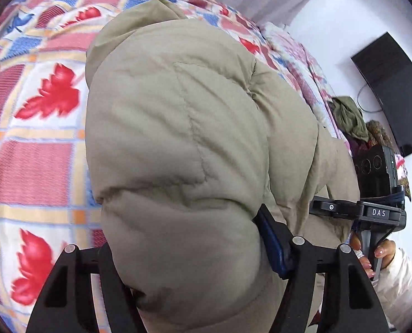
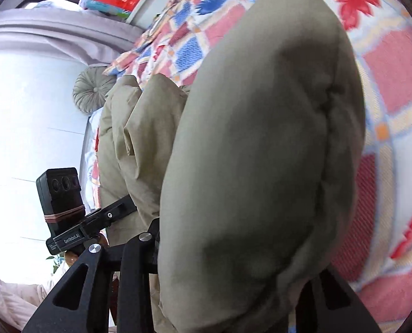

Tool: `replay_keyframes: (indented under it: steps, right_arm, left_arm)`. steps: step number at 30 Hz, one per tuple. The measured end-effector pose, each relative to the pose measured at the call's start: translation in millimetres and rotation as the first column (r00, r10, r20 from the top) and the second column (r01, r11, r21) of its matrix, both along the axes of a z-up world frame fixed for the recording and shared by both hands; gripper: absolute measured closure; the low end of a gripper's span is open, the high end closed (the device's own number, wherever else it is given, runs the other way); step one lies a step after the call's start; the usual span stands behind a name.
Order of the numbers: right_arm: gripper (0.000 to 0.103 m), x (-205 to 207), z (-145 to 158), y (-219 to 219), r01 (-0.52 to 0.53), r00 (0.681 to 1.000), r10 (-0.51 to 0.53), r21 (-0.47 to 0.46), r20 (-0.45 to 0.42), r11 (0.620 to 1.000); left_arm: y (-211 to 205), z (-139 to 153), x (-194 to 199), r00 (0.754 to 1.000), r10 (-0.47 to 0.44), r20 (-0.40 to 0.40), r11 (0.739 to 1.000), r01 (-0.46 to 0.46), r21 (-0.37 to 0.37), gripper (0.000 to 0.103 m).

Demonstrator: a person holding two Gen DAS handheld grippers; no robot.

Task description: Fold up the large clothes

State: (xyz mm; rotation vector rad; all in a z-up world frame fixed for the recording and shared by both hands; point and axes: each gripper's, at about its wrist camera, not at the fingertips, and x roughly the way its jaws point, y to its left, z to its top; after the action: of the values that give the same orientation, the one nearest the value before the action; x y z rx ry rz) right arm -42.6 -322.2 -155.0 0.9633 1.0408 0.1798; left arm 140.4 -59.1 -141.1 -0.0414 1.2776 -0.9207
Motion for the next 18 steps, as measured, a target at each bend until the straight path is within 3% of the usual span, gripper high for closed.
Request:
replay_keyframes:
  steps: [6, 9, 13, 16, 18]
  right_arm:
    - [0.066, 67.9, -6.2, 26.4, -0.036, 0.998, 0.034, 0.033, 0.052, 0.999]
    - [0.066, 98.9, -18.2, 44.0, -0.047, 0.997, 0.044, 0.055, 0.061, 0.997]
    - [0.066, 132.0, -47.6, 66.7, -0.070, 0.997, 0.069, 0.044, 0.014, 0.997]
    - [0.066, 146.7, -69.1, 75.3, -0.062, 0.998, 0.063, 0.014, -0.028, 0.998]
    - [0.059, 147.3, -78.7, 74.2, -0.030, 0.998, 0.031, 0.017, -0.053, 0.999]
  left_arm:
    - [42.0, 1.4, 64.5, 0.992, 0.094, 0.084, 0.995, -0.097, 0.025, 0.033]
    - [53.5, -15.1, 89.7, 0.988, 0.105, 0.115, 0.989, -0.116, 0.094, 0.033]
    - [65.2, -56.7, 107.8, 0.984, 0.152, 0.090, 0.971, -0.166, 0.173, 0.026]
    - [73.7, -72.5, 109.1, 0.976, 0.190, 0.102, 0.964, -0.205, 0.171, 0.020]
    - [75.9, -74.7, 106.3, 0.973, 0.202, 0.111, 0.961, -0.219, 0.170, 0.019]
